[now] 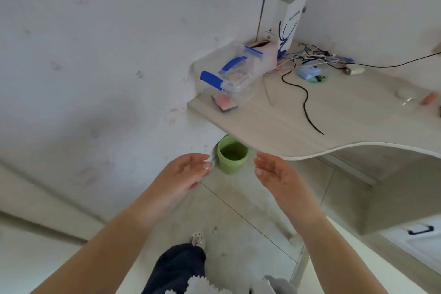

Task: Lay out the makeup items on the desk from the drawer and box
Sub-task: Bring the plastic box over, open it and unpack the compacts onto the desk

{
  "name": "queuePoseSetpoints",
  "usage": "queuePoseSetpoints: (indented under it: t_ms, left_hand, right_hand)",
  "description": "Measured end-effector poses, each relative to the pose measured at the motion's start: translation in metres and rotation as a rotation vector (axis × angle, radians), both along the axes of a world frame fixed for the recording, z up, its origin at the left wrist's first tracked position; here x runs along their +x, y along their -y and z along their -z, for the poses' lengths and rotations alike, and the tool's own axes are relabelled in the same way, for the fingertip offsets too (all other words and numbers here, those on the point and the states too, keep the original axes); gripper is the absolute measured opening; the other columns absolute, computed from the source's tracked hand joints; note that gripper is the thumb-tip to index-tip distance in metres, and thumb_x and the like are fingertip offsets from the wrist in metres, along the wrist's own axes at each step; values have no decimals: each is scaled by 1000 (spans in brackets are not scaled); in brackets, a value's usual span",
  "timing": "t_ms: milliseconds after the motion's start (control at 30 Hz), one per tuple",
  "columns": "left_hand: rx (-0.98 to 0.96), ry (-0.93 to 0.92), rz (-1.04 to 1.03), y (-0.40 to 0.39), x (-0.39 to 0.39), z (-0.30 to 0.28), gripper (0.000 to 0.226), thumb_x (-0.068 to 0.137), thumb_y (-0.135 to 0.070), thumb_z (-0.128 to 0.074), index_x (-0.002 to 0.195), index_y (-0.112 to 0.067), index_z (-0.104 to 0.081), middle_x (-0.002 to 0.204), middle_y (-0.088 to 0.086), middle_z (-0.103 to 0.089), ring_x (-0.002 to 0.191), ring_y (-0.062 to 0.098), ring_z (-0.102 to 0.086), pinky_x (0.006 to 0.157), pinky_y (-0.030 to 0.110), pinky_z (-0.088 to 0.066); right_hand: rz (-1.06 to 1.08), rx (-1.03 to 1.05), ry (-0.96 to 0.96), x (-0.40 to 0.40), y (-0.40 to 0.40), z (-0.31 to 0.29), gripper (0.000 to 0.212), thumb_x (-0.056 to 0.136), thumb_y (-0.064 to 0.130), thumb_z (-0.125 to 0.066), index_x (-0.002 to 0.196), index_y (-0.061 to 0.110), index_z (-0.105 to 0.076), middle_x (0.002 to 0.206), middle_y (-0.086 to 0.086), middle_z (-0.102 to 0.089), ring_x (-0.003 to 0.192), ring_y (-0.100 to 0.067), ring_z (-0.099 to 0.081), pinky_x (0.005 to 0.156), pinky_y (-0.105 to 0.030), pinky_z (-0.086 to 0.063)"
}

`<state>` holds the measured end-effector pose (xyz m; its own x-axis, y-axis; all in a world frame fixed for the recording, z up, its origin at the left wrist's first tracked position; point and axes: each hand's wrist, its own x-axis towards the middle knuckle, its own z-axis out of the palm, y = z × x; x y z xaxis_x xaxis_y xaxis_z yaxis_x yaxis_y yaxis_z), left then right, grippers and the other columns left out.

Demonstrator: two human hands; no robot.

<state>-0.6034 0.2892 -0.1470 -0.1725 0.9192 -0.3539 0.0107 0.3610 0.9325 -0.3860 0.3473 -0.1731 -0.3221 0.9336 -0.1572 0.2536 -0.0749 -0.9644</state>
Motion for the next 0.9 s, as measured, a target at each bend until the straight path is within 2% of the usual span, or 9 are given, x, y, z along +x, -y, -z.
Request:
queuePoseSetpoints:
  t_ms: [133,200,300,400,467,567,733,900]
  left_hand:
    - [-19,0,43,-67,-15,12,24,90,-26,-60,114,-24,-62,112,-5,-69,104,8,-65,97,33,-49]
    - [-23,14,52,-103,-29,20,22,89,-27,-61,111,-25,-63,107,-6,-71,102,8,-66,94,32,-50]
    - [-64,134,20,-149,-45,30,21,89,-25,-62,110,-24,-63,98,-8,-75,97,9,-68,87,30,-52]
    - [-114,303,-76,-199,-56,40,26,86,-25,-65,112,-22,-61,91,-8,-76,92,8,-70,81,29,-53]
    - [-139,405,-191,-225,-59,45,36,84,-27,-67,118,-19,-58,100,-3,-73,101,12,-66,83,32,-52]
    - [-144,438,-288,-255,-60,49,50,84,-28,-68,129,-21,-48,120,1,-61,114,15,-58,89,35,-50]
    - [-143,406,-469,-295,-59,53,63,83,-32,-68,137,-22,-38,125,4,-57,111,15,-58,90,35,-49]
    - [-167,379,-600,-326,-41,56,71,82,-36,-69,141,-23,-32,124,5,-60,109,15,-60,92,37,-50]
  right_hand:
    - [67,-13,3,-13,-59,11,28,86,30,-64,102,52,-60,108,24,-66,103,9,-58,92,-23,-43]
    - [111,0,13,-24,-93,14,27,85,28,-65,103,48,-59,108,18,-66,99,10,-59,88,-19,-44]
    - [143,8,25,-37,-133,14,27,85,27,-64,102,48,-58,109,17,-66,97,11,-59,77,-10,-45]
    - [157,24,48,-47,-177,14,28,85,29,-65,102,49,-58,109,18,-65,101,9,-58,87,-15,-43]
    - [149,28,56,-50,-205,13,29,85,28,-65,103,50,-57,110,17,-65,105,6,-58,93,-21,-43]
    - [143,41,73,-54,-251,10,34,86,28,-64,109,49,-52,113,17,-62,107,2,-58,91,-22,-44]
    - [154,93,70,-57,-341,9,62,85,31,-65,138,41,-33,127,15,-51,114,0,-50,82,-16,-39]
    - [35,233,271,-54,-431,12,69,85,35,-64,144,32,-28,146,5,-36,131,-9,-35,106,-30,-30]
